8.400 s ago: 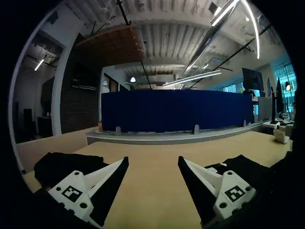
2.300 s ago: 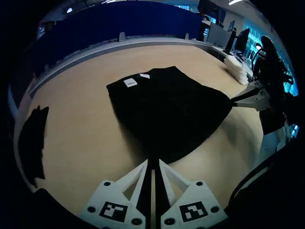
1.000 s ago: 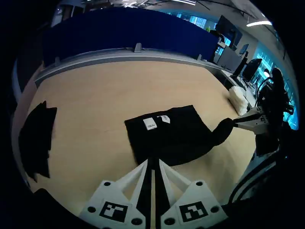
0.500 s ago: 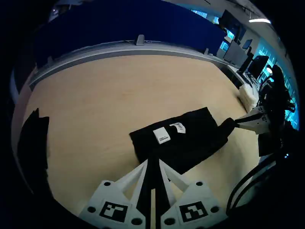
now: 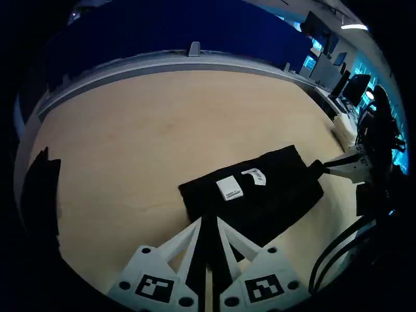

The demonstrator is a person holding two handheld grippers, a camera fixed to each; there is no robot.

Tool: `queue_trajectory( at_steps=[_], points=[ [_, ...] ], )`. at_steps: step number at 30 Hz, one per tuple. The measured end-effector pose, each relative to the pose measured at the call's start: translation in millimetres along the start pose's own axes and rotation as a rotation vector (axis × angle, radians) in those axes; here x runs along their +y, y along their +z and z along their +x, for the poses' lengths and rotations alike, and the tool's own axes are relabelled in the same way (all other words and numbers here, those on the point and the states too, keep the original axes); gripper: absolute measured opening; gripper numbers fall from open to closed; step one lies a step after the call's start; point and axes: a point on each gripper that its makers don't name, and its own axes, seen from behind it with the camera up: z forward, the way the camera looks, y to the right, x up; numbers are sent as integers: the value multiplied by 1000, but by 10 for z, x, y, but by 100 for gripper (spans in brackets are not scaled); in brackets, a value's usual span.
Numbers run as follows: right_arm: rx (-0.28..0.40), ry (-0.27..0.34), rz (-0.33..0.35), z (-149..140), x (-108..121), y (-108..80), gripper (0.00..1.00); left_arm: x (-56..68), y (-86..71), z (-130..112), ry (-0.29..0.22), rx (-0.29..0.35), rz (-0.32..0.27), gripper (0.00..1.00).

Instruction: Fold towel

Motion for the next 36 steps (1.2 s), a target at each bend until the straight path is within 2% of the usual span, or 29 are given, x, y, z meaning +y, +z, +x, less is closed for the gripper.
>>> queue_trajectory(
  at_steps=[9,20,23,24,26,30,32,36],
  points=[
    [13,17,-27,74,59,93,12,-64,112,76,40,14,25,8],
    [40,22,-70,132,155,204,15,-165,162,187,58,41,65,13],
    [52,18,-83,175,176,216,21,-210,173,214,67,47,82,21],
    [57,16,-90,191,188,216,24,-224,172,224,70,49,88,23],
    [69,9,-109,229,224,210,40,-254,162,245,75,52,101,28],
    [94,-8,-139,285,290,169,79,-296,106,276,78,62,116,66],
    [105,-12,-150,300,314,142,91,-314,73,286,76,70,124,88],
    [120,-16,-157,304,338,94,92,-347,13,272,75,77,140,91]
  ],
)
